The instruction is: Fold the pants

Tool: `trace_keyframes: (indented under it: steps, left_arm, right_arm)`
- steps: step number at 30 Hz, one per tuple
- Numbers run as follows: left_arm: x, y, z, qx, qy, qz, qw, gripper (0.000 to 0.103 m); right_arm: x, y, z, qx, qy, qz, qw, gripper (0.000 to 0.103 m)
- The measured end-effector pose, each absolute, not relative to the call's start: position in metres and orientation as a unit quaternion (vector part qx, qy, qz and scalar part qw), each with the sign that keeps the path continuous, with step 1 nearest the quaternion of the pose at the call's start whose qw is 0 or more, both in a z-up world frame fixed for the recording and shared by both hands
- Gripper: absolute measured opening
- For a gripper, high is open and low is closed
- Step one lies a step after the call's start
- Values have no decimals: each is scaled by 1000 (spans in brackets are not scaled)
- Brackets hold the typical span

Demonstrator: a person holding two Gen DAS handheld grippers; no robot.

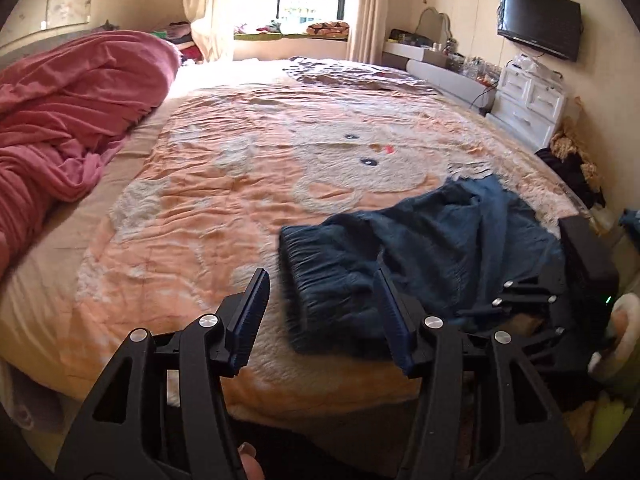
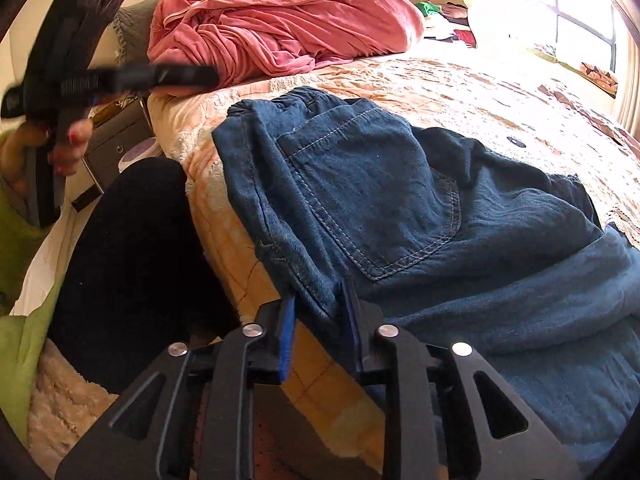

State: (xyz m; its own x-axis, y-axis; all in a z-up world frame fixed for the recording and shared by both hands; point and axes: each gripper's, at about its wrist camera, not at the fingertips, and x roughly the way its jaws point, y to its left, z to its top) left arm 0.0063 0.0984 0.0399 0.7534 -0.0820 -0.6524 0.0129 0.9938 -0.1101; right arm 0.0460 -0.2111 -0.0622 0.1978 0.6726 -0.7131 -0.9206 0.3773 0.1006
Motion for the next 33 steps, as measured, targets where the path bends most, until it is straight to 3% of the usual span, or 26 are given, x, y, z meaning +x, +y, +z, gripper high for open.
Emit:
trace_keyframes:
  steps: [4,11,16,24,29,33]
  left_arm:
    - [43,64,28,-47,375,-67,923,45]
    - [44,60,-22,-50,426,-66,901,32]
    - [40,58,-28,-30,418,-68,906,32]
    - [41,56,-35,-16,411,-68,909,32]
    - [42,53,-36,-10,404,-63,913,33]
    - [37,55,-25,-21,383,-67,921,33]
  right_arm:
    - [42,-217,-58,-171,348,528,755,27]
    - [41,-252,-31,-117,338,517,778,28]
    - [55,-259,-13,-85,323,485,808,28]
    - [86,-238,-58,-111,413,407,807,29]
    - [83,-240,-64,-101,405,408,812,29]
    - [83,-248,-60,-79,404,419,810,35]
